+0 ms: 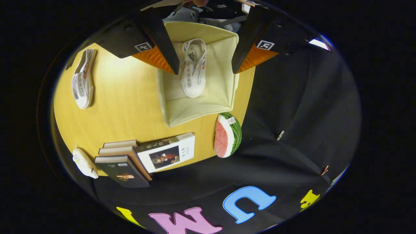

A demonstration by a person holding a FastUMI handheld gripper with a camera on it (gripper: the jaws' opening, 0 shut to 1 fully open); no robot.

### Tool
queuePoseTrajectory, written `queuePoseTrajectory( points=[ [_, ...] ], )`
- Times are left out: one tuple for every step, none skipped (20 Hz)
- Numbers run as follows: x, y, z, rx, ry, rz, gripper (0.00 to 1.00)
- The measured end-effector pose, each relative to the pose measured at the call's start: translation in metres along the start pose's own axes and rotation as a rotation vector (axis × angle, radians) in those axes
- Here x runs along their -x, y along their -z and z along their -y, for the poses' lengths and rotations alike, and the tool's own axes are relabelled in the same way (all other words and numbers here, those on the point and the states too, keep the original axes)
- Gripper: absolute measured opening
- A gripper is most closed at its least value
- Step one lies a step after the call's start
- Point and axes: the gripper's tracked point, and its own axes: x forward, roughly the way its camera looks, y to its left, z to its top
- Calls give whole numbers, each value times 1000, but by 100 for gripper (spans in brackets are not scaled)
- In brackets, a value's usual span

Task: Open the storage box then place both shoes into the box .Put the left shoe in first, then the right shoe, with the right side of both shoes facing outward in a uniform manner.

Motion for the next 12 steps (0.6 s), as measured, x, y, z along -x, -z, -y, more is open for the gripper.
queuePoseTrajectory(
  points=[
    [14,-5,17,20,6,24,99],
    [28,-8,36,39,18,43,99],
    [42,-10,60,54,38,59,99],
    [53,-9,83,70,60,70,99],
    [64,-7,109,76,85,79,99],
    [73,-2,134,72,104,82,99],
    [80,5,159,70,125,77,99],
    [86,13,186,72,157,67,99],
    [92,21,216,75,193,60,99],
    [95,29,240,74,230,53,99],
    [98,38,266,62,269,43,99],
    [98,44,287,48,299,38,99]
  ],
)
